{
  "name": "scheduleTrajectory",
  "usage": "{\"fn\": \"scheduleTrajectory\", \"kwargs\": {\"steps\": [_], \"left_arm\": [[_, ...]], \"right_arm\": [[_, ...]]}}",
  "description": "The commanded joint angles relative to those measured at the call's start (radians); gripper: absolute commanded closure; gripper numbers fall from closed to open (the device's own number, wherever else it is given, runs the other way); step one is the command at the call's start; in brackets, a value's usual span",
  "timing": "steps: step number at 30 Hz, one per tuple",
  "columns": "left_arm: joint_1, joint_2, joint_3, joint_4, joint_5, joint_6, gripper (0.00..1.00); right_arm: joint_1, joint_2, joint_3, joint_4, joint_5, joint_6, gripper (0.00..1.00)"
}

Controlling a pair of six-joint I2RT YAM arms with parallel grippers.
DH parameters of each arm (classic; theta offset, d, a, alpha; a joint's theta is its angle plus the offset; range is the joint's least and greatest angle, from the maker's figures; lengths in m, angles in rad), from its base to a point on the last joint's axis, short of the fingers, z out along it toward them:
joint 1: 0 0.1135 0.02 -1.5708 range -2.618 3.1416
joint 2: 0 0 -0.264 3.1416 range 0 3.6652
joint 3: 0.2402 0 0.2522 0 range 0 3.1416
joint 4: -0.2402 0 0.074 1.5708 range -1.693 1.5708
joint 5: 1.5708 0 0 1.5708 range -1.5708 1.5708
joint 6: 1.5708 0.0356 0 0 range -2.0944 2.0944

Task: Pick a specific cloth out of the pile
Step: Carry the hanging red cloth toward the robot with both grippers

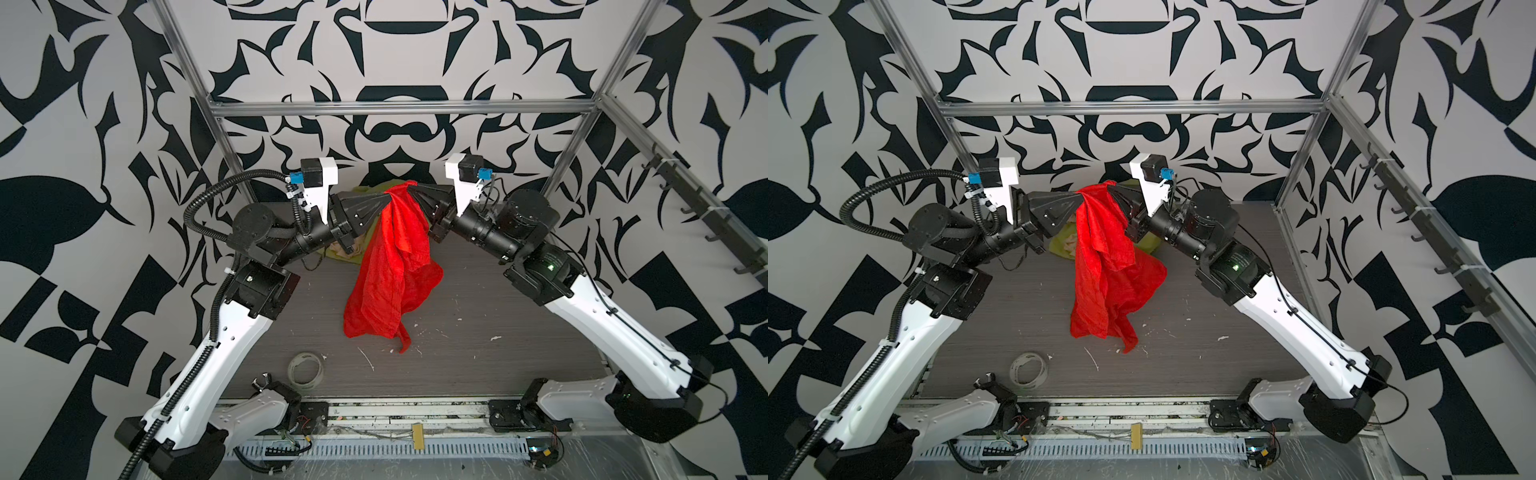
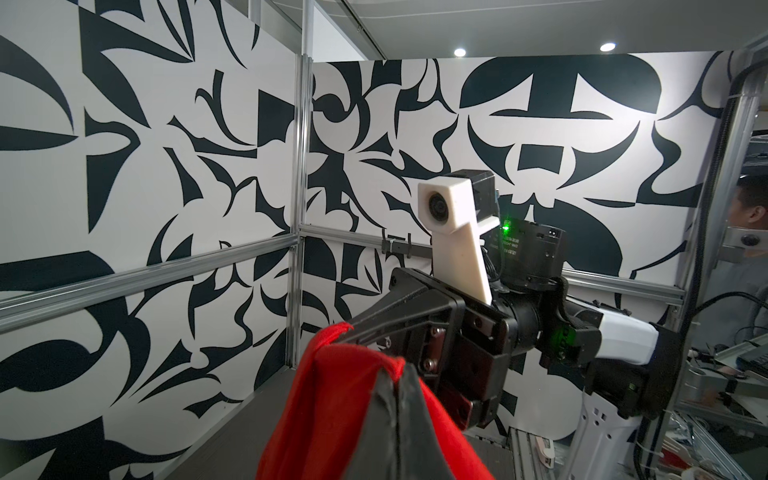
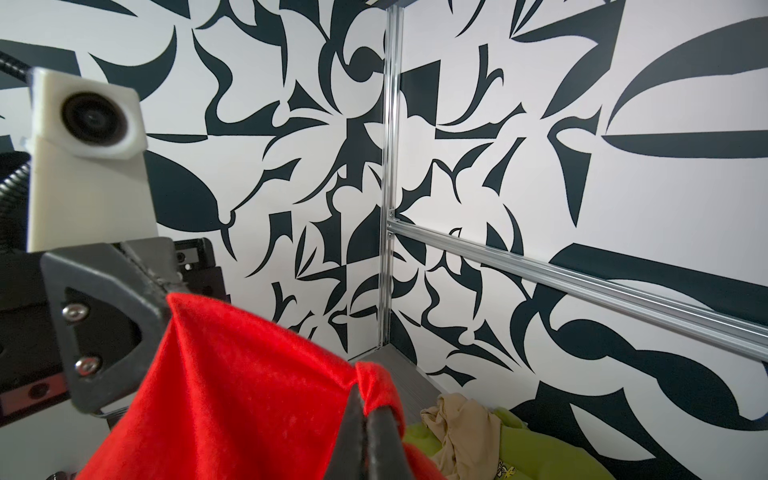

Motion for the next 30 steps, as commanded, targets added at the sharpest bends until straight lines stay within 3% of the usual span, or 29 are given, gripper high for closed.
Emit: {"fn": "scheduleTrajectory", "kwargs": {"steps": [1,16,30], "left_arm": [[-0.006,-0.038,-0.003,0.024,-0.01,-0.009,1.0],[-0.008,-0.101,-0.13,-0.008,-0.046,-0.003,1.0],[-0.007,-0.134,-0.253,-0.024,-0.072,0.013,1.0]], "right_arm": [[0.01,-0.04,0.014,0.034,0.018,-0.015,1.0],[0.04,-0.099,-0.081,-0.035,0.047,-0.025,1.0],[0.042,-0.114,-0.177,-0.049,0.066,0.077,1.0]]}}
